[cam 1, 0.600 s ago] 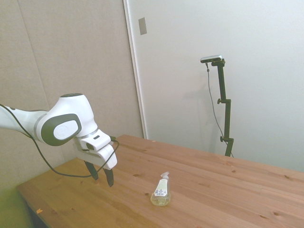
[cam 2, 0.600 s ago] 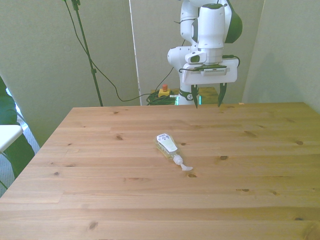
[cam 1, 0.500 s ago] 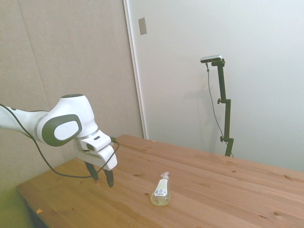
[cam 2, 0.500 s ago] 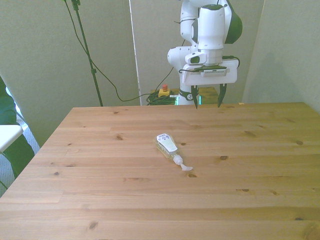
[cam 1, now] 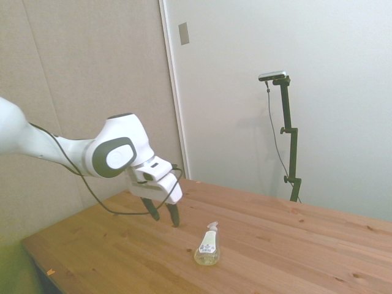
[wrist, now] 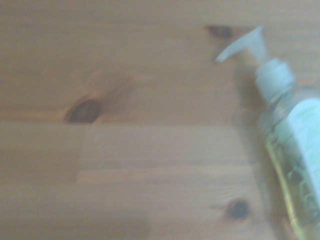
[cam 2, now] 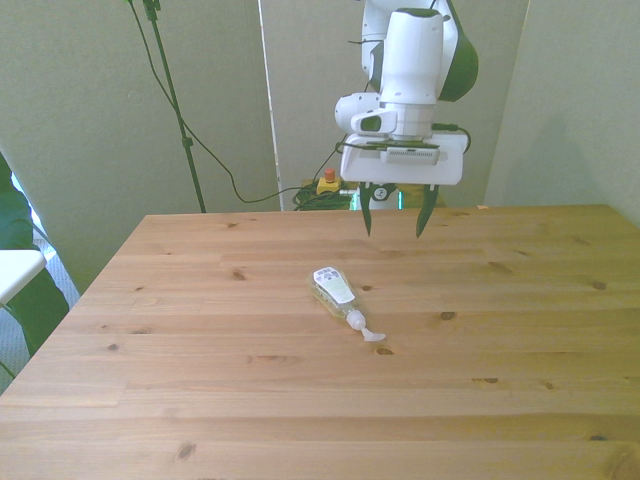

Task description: Stand the sanitizer

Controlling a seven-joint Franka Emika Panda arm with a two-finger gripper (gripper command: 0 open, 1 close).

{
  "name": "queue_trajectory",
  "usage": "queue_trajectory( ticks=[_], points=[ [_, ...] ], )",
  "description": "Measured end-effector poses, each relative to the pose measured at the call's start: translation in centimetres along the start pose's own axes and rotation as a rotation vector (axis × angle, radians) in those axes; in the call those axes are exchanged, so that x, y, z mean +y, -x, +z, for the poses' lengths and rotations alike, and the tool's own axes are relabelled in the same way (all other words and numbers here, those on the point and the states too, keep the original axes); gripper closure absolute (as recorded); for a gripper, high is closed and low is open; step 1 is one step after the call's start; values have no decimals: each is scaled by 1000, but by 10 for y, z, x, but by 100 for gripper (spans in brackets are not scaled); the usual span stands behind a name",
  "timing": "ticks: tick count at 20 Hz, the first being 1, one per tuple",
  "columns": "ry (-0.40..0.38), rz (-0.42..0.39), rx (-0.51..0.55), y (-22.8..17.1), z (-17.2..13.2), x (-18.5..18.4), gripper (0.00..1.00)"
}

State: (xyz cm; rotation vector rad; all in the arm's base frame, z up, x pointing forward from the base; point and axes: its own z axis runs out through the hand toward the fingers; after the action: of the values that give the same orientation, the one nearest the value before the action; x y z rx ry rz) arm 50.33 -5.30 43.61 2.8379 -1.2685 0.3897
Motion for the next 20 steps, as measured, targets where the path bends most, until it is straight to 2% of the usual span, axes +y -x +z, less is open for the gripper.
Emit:
queue_trajectory(
  ticks=[4, 9, 20],
  points=[
    [-12, -11, 26, -50, 34, -15, 0],
    [-29, -41, 29, -89, 64, -36, 0],
    [-31, -65, -14, -116, 101, -42, 0]
  ],
)
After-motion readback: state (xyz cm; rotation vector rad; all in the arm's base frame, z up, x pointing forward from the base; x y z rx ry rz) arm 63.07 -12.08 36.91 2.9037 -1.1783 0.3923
